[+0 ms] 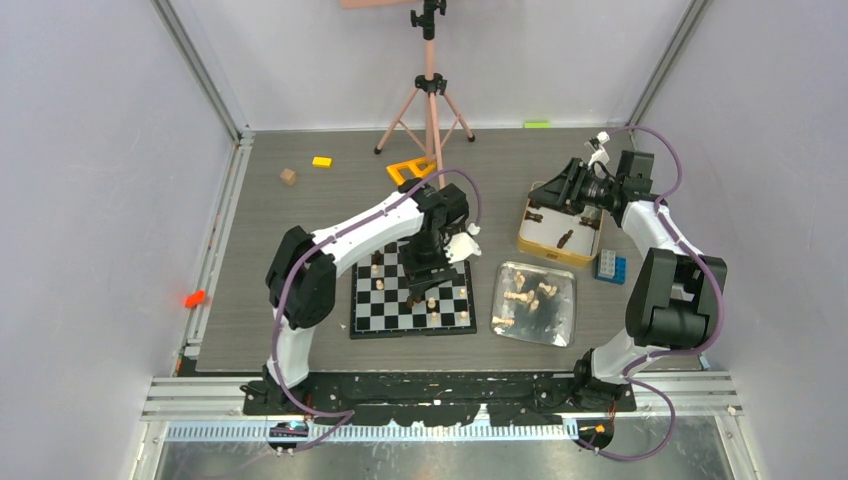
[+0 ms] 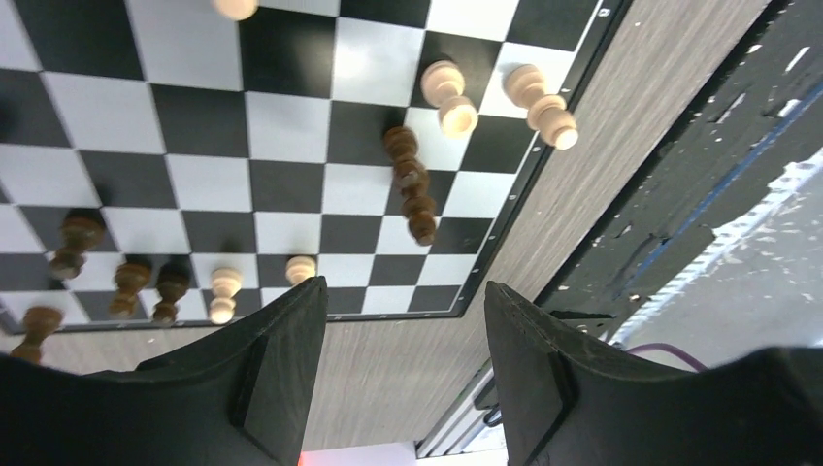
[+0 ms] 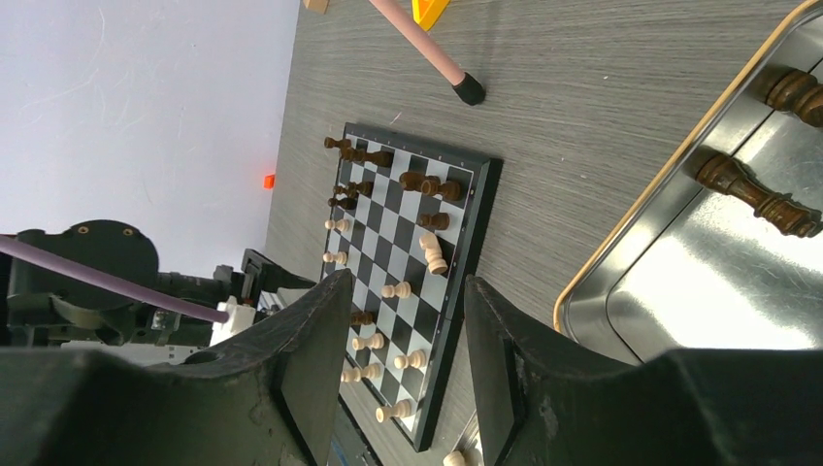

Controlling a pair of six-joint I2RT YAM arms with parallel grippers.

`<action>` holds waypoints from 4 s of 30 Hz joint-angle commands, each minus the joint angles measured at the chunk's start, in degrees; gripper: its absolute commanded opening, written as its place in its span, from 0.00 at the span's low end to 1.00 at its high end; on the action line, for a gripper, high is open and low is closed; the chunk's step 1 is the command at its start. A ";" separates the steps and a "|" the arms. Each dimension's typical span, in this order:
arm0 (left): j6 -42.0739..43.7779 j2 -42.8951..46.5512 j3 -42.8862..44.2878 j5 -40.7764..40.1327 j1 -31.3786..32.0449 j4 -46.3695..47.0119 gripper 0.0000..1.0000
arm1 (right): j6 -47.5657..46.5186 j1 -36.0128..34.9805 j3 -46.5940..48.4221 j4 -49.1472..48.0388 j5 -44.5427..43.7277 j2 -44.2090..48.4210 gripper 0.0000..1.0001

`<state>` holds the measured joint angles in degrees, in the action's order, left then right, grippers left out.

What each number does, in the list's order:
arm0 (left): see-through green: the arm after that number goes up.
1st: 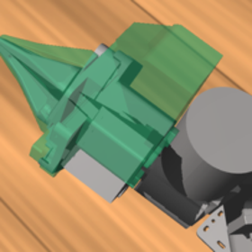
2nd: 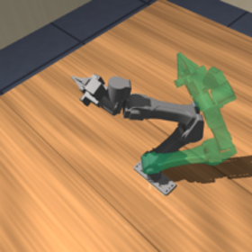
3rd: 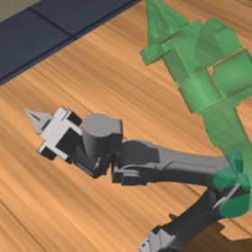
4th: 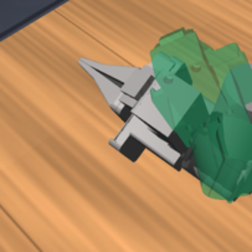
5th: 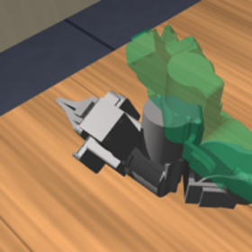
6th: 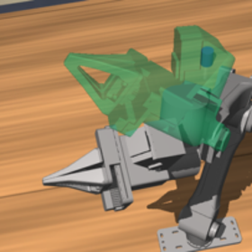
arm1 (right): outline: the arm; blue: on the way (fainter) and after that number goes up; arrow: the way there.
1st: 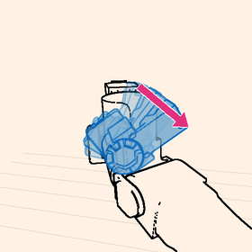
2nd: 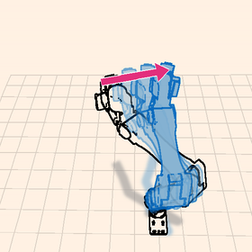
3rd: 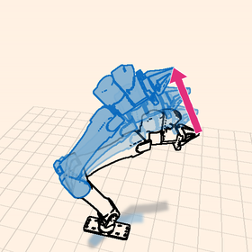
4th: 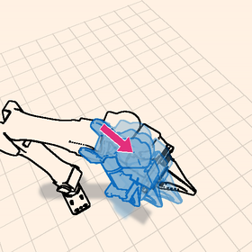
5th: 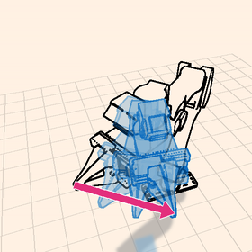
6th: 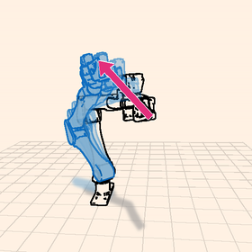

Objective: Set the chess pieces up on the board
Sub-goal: Pick up the chess piece from the chessboard, then place the chess piece on the chessboard.

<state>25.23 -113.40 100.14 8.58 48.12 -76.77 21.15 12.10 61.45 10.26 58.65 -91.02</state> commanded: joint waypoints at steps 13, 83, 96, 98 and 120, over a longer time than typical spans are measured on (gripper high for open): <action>-1.12 -4.81 -4.07 4.59 -1.13 3.54 0.55 | 0.08 0.25 0.34 -2.44 1.69 -0.70 0.52; 7.68 -28.44 42.15 -9.82 -8.44 -2.58 0.04 | 0.38 0.65 0.25 -3.05 2.25 -1.64 0.49; 8.05 -30.09 43.05 -9.37 -6.90 -2.66 0.05 | 0.21 0.73 0.34 -2.88 2.41 -1.85 0.49; 7.96 -30.33 43.11 -9.53 -6.82 -2.50 0.05 | 0.21 0.73 0.34 -2.88 2.43 -1.98 0.49; 7.56 -30.53 42.76 -11.89 -6.63 0.26 0.33 | 0.12 0.71 0.51 -2.79 2.61 -2.94 0.48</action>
<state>32.27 -144.16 141.32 -2.22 41.30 -78.26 21.56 12.51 61.28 8.99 60.34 -93.91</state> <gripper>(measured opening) 0.295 0.484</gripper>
